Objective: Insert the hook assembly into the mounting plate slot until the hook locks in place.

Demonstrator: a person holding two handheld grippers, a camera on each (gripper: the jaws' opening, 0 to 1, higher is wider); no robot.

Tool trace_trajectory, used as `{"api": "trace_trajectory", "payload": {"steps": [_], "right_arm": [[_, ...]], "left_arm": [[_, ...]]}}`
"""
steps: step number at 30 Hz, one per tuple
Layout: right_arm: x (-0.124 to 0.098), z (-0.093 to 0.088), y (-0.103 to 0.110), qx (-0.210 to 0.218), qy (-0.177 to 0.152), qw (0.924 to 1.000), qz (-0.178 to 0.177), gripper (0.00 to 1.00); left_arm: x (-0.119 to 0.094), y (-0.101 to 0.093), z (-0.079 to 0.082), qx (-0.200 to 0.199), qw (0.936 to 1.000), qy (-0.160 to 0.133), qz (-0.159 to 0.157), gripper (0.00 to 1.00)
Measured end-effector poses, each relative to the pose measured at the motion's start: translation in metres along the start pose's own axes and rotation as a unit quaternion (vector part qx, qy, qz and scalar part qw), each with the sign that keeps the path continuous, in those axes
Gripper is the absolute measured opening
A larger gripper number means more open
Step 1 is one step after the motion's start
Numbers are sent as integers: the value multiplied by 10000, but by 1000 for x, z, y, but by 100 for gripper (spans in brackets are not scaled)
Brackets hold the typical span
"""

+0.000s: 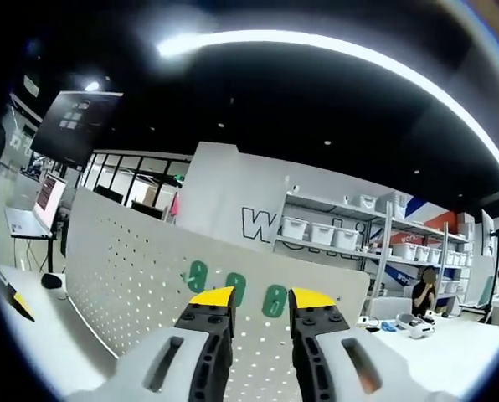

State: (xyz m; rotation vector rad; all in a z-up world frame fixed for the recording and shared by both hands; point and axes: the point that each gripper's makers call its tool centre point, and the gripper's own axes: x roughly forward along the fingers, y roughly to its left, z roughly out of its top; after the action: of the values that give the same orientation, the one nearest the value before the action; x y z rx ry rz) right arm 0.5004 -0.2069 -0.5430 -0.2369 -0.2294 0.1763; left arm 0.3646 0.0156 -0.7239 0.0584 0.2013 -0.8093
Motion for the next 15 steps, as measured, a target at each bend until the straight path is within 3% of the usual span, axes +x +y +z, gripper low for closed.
{"api": "trace_trajectory", "payload": {"steps": [6, 15], "right_arm": [[-9, -8, 13, 24, 108, 9998, 155, 23], [-24, -30, 52, -36, 373, 9972, 651, 23]], "left_arm": [[0, -2, 0, -3, 10000, 9, -17, 56], [-4, -1, 5, 1, 10000, -56, 40, 56]]}}
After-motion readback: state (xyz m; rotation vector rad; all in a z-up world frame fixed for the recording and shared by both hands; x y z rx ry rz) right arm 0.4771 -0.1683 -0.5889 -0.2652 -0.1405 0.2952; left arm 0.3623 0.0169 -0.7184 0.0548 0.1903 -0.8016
